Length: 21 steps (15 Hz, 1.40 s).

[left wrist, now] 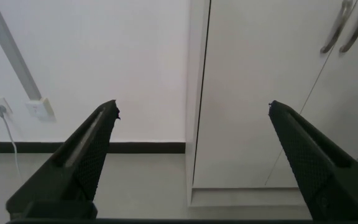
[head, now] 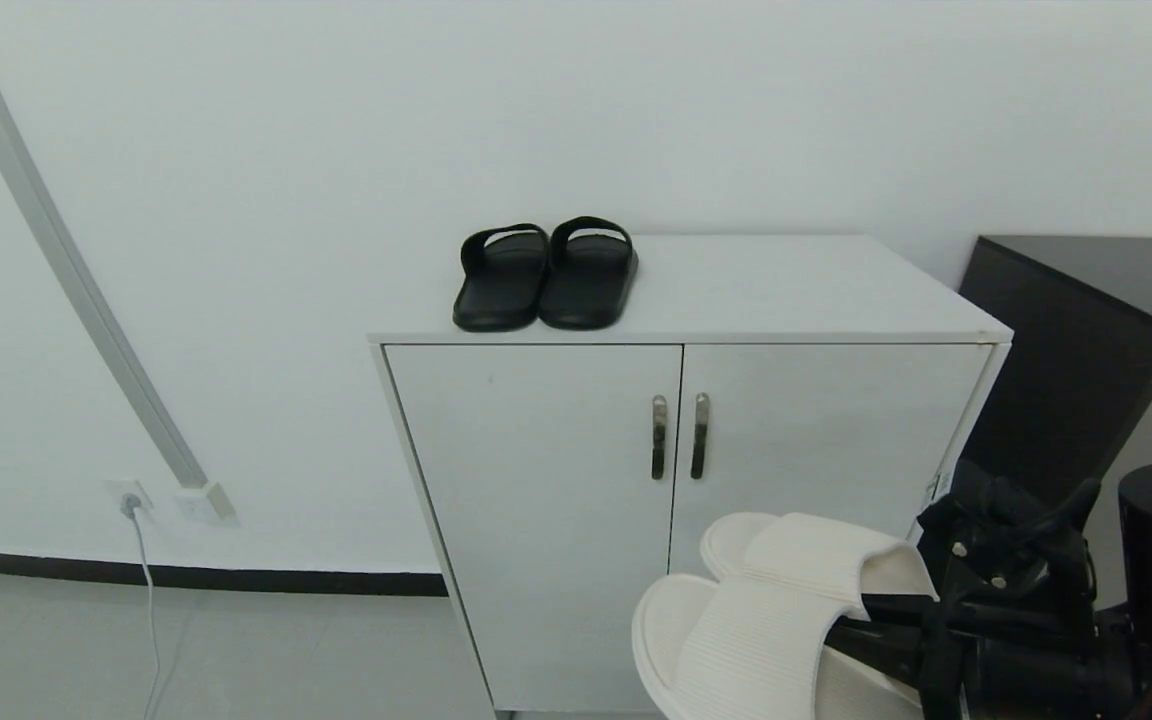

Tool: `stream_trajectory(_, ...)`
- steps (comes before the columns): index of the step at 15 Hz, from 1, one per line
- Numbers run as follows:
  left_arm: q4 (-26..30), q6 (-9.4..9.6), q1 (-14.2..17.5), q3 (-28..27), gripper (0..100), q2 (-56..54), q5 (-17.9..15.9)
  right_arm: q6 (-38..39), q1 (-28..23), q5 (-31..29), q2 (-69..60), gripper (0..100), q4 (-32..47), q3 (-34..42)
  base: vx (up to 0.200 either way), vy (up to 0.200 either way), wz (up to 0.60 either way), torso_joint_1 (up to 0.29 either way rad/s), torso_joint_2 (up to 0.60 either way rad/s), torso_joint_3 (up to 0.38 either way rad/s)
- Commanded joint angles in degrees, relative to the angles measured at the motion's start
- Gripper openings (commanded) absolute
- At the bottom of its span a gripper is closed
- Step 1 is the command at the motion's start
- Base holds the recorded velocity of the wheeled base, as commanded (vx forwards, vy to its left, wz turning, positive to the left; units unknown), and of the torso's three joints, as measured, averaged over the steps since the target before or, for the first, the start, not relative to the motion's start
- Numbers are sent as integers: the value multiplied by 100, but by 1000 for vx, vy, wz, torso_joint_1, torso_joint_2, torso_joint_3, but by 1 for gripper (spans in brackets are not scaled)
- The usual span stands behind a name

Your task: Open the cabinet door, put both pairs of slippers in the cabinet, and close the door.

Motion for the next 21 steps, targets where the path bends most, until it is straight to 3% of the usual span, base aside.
stream_trajectory(1, 0, -1, 6, 1, 100, 7, 4, -4, 2, 10, -3, 0, -5, 5, 0, 0, 0, -149, 491, 334)
stream_trajectory(9, 0, 34, 6, 10, 100, 7, -5, -4, 116, 10, 24, 0, -5, 75, 0, 0, 0, -117, 463, 350)
stream_trajectory(12, 0, 131, 6, 10, 100, 7, -14, -4, 107, 2, 41, 0, -14, 75, 0, 0, 0, -40, 448, 393)
stream_trajectory(19, -9, 95, 6, -25, 100, 7, 30, -4, 107, 19, 6, 0, -5, 137, 0, 0, 0, -1, 38, 33)
stream_trajectory(20, -27, 43, -2, -342, 100, 78, -14, -4, 107, 19, -3, 0, -14, 137, 0, 0, 0, -22, 193, 159)
stream_trajectory(21, 87, -406, -64, -1221, 100, 526, -23, -4, 107, 28, -3, 0, -14, 145, 0, 0, 0, 2, 134, 100)
